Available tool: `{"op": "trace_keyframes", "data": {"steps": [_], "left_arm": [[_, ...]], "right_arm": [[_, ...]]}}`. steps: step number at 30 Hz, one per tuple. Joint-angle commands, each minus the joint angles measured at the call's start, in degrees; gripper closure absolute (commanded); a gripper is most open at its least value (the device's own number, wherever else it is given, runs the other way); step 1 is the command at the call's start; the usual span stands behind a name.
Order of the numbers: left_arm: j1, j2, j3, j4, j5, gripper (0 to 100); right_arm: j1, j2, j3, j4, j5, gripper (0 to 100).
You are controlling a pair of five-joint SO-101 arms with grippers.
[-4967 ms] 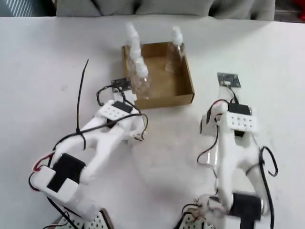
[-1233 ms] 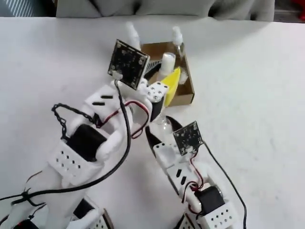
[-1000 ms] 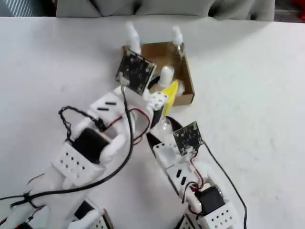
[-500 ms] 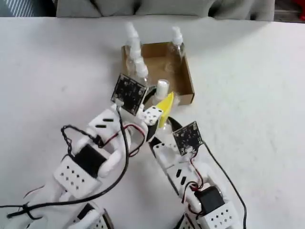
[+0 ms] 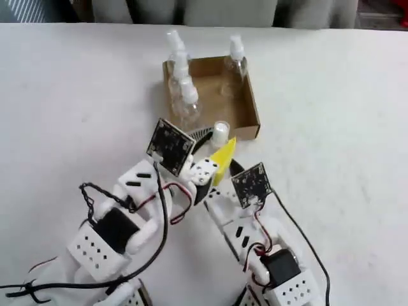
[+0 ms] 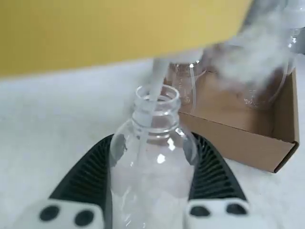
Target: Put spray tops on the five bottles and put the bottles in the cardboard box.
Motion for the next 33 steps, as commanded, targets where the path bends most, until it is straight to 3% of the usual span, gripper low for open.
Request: {"op": "trace_keyframes", "data": {"steps": [1,20,28,33], "left_arm": [[1.1,-1.98,0.18,-1.23,0.0,87],[-3.21,-2.33,2.2,-1.23,-0.35,85],[-3.03,-2.33,3.87,-0.44,0.18,64],[-3.21,-2.51,3.52,-0.44,0.18,62]], "right_arm": [[0.22,-0.4,-0.7,0.04,0.53,98.2],[0.31,-0.4,-0.7,0.13,0.53,98.2],[0.31,-0.4,-0.7,0.13,0.53,98.2],[0.31,-0.4,-0.7,0.04,0.53,98.2]]}}
